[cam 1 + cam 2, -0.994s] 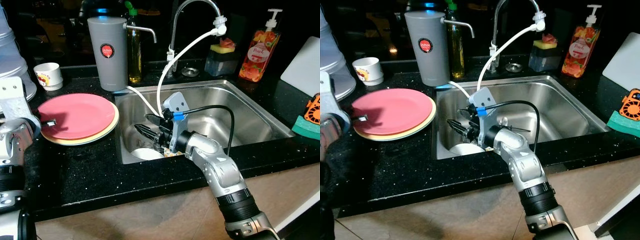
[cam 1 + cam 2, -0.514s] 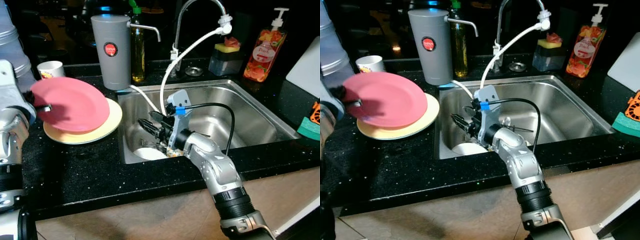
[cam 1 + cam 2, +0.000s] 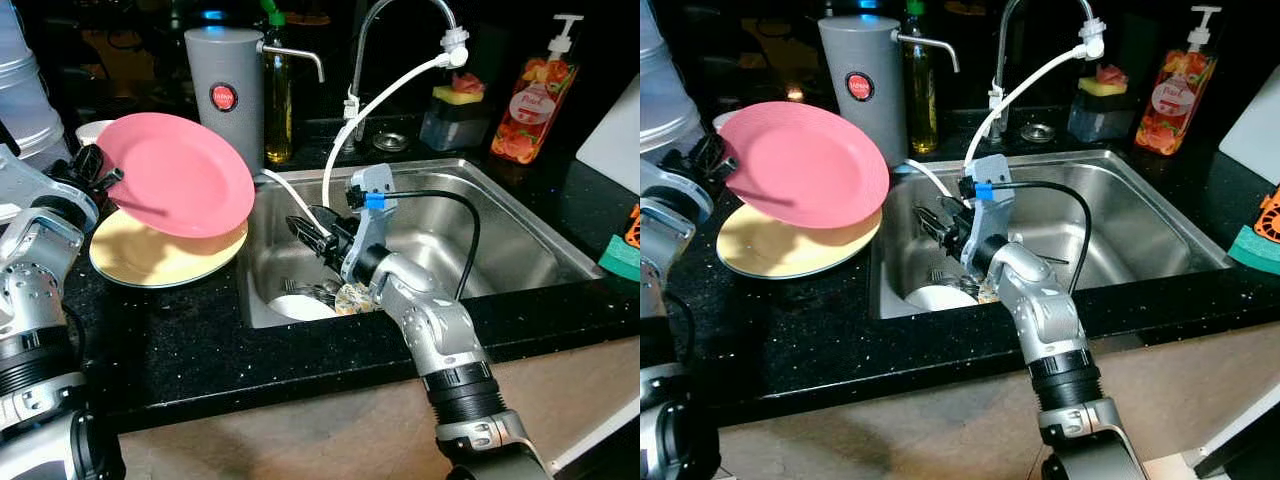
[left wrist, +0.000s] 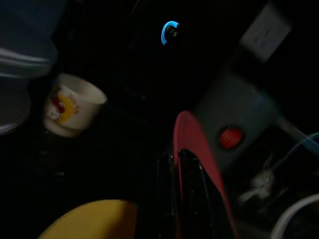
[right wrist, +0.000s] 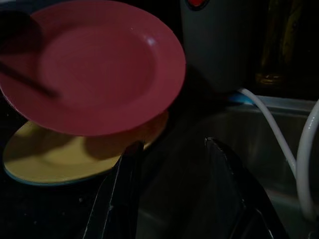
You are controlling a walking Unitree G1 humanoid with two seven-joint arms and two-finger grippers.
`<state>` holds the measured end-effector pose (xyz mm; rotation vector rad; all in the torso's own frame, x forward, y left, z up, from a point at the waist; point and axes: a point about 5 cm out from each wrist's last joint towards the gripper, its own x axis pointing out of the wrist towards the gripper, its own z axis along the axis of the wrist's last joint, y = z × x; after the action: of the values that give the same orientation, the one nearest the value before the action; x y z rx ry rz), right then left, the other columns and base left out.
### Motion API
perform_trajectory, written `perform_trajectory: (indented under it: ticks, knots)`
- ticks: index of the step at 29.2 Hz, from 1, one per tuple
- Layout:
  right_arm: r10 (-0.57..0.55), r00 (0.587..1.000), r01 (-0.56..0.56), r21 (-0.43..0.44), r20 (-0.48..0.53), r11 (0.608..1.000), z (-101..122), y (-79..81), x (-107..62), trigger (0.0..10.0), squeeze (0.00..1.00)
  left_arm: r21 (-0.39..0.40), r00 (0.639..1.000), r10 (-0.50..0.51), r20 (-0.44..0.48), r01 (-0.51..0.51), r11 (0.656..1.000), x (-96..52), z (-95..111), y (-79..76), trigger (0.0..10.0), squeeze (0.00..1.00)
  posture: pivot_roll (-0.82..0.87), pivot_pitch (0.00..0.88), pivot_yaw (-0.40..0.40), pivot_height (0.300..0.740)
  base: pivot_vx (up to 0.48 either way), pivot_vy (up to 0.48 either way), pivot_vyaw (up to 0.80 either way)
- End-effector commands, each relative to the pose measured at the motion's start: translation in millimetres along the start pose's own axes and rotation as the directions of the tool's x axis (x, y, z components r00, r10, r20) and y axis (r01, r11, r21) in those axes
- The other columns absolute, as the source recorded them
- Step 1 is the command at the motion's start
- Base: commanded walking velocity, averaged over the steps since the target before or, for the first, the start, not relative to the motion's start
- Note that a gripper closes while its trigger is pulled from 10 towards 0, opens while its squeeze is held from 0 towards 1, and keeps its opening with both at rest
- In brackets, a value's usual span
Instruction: Kitchen organization
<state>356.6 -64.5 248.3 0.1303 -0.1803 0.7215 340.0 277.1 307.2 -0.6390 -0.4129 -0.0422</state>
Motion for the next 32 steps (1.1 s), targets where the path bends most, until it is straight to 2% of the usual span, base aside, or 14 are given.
perform_trajectory:
  ticks: [1, 7, 8, 9, 10, 11, 14, 17, 18, 19, 21, 24, 27, 32]
  knots:
    - [-0.016, 0.999, 0.016, 0.026, 0.034, 1.000, 6, -2.5, 1.9, 10.0, 0.00, -0.085, 0.994, -0.099, 0.049, 0.102, 0.991, -2.2, 7, -10.2, 0.0, 0.00, 0.06, 0.091, 0.015, 0.740, 0.000, 0.000, 0.00]
    - [-0.064, 0.997, 0.056, 0.135, 0.051, 0.989, 8, -6.7, 3.4, 10.0, 0.00, -0.159, 0.947, -0.320, -0.036, 0.311, 0.937, -12.6, -4, -29.7, 0.0, 0.00, 0.05, 0.092, 0.017, 0.740, 0.000, 0.000, 0.00]
    - [-0.066, 0.997, 0.057, 0.168, 0.051, 0.984, 7, -6.6, 3.7, 10.0, 0.10, -0.157, 0.917, -0.390, -0.081, 0.375, 0.914, -16.9, -9, -36.3, 0.0, 0.00, 0.05, 0.092, 0.017, 0.740, 0.000, 0.000, 0.00]
    - [-0.068, 0.996, 0.056, 0.200, 0.053, 0.978, 7, -6.5, 4.1, 10.0, 0.76, -0.155, 0.892, -0.437, -0.115, 0.419, 0.895, -20.4, -14, -41.1, 0.0, 0.00, 0.05, 0.092, 0.017, 0.740, 0.000, 0.000, 0.00]
    - [-0.068, 0.996, 0.056, 0.200, 0.053, 0.978, 7, -6.5, 4.1, 10.0, 0.76, -0.155, 0.892, -0.437, -0.115, 0.419, 0.895, -20.4, -14, -41.1, 0.0, 0.00, 0.05, 0.092, 0.017, 0.740, 0.000, 0.000, 0.00]
    - [-0.070, 0.996, 0.054, 0.236, 0.059, 0.970, 7, -6.4, 4.4, 10.0, 1.00, -0.171, 0.874, -0.465, -0.137, 0.442, 0.881, -22.4, -17, -43.6, 0.0, 0.00, 0.05, 0.092, 0.017, 0.740, 0.000, 0.000, 0.00]
    - [-0.083, 0.992, 0.045, 0.345, 0.097, 0.937, 13, -8.1, 4.5, 10.0, 1.00, -0.180, 0.859, -0.487, -0.154, 0.461, 0.869, -24.9, -20, -46.4, 0.0, 0.00, 0.05, 0.097, 0.015, 0.740, 0.000, 0.000, 0.00]
    - [-0.090, 0.990, 0.043, 0.377, 0.108, 0.925, 15, -9.0, 4.6, 10.0, 1.00, -0.185, 0.858, -0.489, -0.154, 0.461, 0.868, -25.3, -20, -46.5, 0.0, 0.00, 0.05, 0.097, 0.015, 0.740, 0.000, 0.000, 0.00]
    - [-0.108, 0.986, 0.045, 0.424, 0.126, 0.904, 19, -11.6, 4.6, 10.0, 0.63, -0.186, 0.860, -0.486, -0.157, 0.457, 0.870, -25.5, -20, -45.4, 0.0, 0.00, 0.05, 0.097, 0.015, 0.740, 0.000, 0.000, 0.00]
    - [-0.132, 0.978, 0.029, 0.523, 0.161, 0.852, 27, -17.8, 3.9, 10.0, 0.00, -0.158, 0.880, -0.454, -0.142, 0.433, 0.888, -23.3, -17, -40.5, 0.0, 0.00, 0.05, 0.097, 0.015, 0.740, 0.000, 0.000, 0.00]
    - [-0.139, 0.976, 0.026, 0.542, 0.168, 0.840, 29, -19.8, 3.4, 10.0, 0.00, -0.145, 0.889, -0.440, -0.131, 0.422, 0.895, -22.3, -15, -38.4, 0.0, 0.00, 0.05, 0.097, 0.015, 0.740, 0.000, 0.000, 0.00]
    - [-0.197, 0.971, 0.101, 0.518, 0.134, 0.850, 24, -28.6, 0.8, 10.0, 0.00, -0.118, 0.940, -0.341, -0.014, 0.337, 0.934, -15.2, -1, -28.6, 0.0, 0.00, 0.05, 0.098, 0.013, 0.740, 0.000, 0.000, 0.00]
    - [-0.245, 0.962, 0.142, 0.540, 0.124, 0.829, 22, -34.7, -2.2, 10.0, 0.00, -0.096, 0.957, -0.280, 0.073, 0.286, 0.953, -12.6, 14, -19.7, 0.0, 0.00, 0.05, 0.098, 0.013, 0.740, 0.000, 0.000, 0.00]
    - [-0.213, 0.968, 0.093, 0.607, 0.129, 0.790, 25, -33.8, -3.9, 10.0, 0.00, -0.113, 0.946, -0.307, 0.100, 0.318, 0.941, -15.3, 21, -19.4, 0.0, 0.00, 0.05, 0.099, 0.013, 0.740, 0.000, 0.000, 0.00]
